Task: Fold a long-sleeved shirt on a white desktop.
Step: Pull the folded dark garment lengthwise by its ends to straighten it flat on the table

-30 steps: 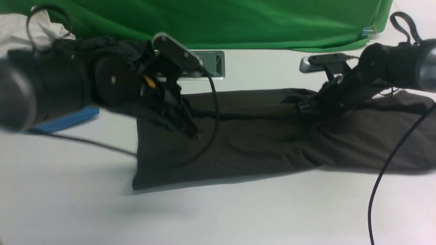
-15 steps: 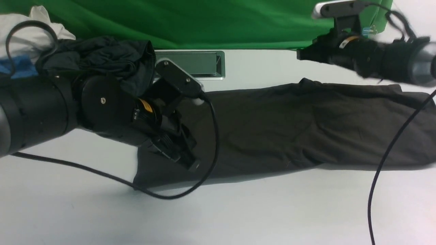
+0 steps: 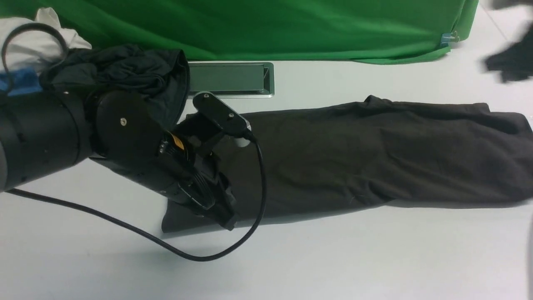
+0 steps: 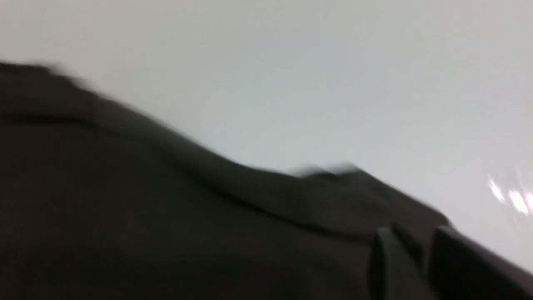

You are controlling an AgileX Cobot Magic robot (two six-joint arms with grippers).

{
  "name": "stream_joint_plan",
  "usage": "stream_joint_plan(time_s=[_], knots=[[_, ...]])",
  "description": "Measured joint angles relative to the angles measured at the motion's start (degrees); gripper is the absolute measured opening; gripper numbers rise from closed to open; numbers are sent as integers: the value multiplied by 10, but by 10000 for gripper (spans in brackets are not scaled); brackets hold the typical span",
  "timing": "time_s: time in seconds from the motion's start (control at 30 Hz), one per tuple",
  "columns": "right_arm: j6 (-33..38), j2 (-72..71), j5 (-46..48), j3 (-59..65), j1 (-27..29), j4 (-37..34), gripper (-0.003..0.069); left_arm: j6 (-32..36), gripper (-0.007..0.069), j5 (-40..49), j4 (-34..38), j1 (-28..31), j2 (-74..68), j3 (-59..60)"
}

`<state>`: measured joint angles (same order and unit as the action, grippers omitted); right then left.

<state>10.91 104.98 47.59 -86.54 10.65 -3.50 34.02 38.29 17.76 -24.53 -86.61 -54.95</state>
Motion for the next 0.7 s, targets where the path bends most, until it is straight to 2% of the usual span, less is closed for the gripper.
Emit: stream_joint_plan(time_s=[0.1,0.13,0.2,0.33,0.7], knots=[[9,19,30,0,50,-38,504,0,18,-6,7,0,8,0],[10,30,32,0,62,-43,577,0,18,-7,11,0,11,0],[11,49,24,0,74,-50,651,1,18,-8,16,0,13,-1],[11,95,-4,0,82,-55,686,1,18,-9,17,0,13,-1],[-15,161,-33,1,82,-31,692,1,18,-13,17,0,13,-1]])
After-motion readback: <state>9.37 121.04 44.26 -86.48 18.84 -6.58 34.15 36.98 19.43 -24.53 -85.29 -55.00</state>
